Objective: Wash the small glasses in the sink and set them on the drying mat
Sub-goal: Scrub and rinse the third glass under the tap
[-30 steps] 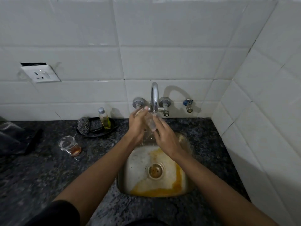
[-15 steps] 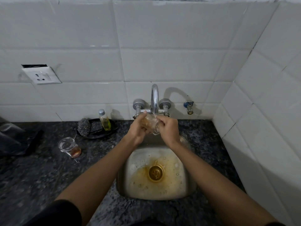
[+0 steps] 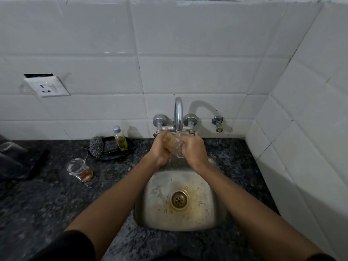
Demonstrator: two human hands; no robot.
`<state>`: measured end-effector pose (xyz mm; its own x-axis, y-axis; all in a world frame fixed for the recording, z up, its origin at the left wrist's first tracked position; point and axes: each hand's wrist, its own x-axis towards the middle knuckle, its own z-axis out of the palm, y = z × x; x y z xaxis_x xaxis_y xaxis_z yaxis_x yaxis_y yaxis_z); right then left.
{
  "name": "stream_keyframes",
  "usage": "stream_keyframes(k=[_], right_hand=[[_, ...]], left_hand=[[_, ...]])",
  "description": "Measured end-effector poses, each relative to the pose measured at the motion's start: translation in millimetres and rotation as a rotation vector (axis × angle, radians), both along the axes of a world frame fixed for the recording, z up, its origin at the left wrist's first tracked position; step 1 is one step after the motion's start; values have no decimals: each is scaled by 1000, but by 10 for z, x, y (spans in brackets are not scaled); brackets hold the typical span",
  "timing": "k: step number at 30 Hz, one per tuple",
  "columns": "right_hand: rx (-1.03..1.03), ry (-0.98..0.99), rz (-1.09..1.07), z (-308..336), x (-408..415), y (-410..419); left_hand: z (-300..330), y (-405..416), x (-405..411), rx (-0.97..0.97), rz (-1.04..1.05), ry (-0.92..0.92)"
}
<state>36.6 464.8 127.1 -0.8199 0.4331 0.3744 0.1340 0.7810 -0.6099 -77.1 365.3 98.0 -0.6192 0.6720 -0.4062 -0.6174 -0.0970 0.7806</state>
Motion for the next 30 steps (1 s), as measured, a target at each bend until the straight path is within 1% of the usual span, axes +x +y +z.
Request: stream_keyframes(k=[1, 2, 4, 6, 7, 8, 10, 11, 12, 13, 15, 16, 17, 20, 21, 23, 25, 26, 28, 30], right_hand=[[58, 22, 23, -8, 10, -12], [64, 44, 19, -19, 19, -22], [-78, 48, -68, 0, 16, -29], [-211, 14, -125, -24, -26, 11], [-208, 2, -117, -33, -41, 26], [-149, -5, -96, -22, -48, 20], [-30, 9, -30, -3, -42, -17], [-23, 29, -23, -17, -40, -20], [-66, 42, -47, -20, -29, -20], [-152, 40, -92, -16, -30, -11], [-290, 6, -143, -27, -51, 24], [-282, -2, -133, -36, -55, 43], [-222, -5, -106, -36, -52, 50], [-27, 28, -51, 11, -13, 15], [-8, 45, -52, 8, -3, 15], [-69, 53, -84, 4, 5, 21], [-181, -9, -95, -15, -27, 73], [-196, -46, -77, -18, -38, 99], [-95, -75, -35, 15, -42, 97], [24, -21, 9, 33, -30, 60]], left_hand=[[8, 8, 2, -34, -25, 17], [15, 9, 0, -49, -17, 25], [3, -6, -15, -19, 56, 10], [-4, -21, -15, 72, 119, -33], [-19, -13, -17, 103, 114, -53], [-26, -4, -16, 112, 91, -63], [9, 12, 13, 51, 30, -41], [4, 22, 12, 8, 25, -19], [-8, 20, -1, -27, 43, -1], [-18, 8, -20, -34, 76, -6], [-27, -10, -31, 37, 130, -34], [-35, -9, -42, 67, 128, -40], [-33, 0, -41, 76, 112, -44], [14, 44, -29, -2, 54, -43], [13, 59, -42, -41, 53, -25], [-36, 51, -91, -88, 109, 24], [-63, 29, -95, -28, 164, 5], [-79, 27, -89, 25, 168, -25], [-88, 50, -73, 53, 119, -68], [-100, 78, -73, -14, 39, -38]])
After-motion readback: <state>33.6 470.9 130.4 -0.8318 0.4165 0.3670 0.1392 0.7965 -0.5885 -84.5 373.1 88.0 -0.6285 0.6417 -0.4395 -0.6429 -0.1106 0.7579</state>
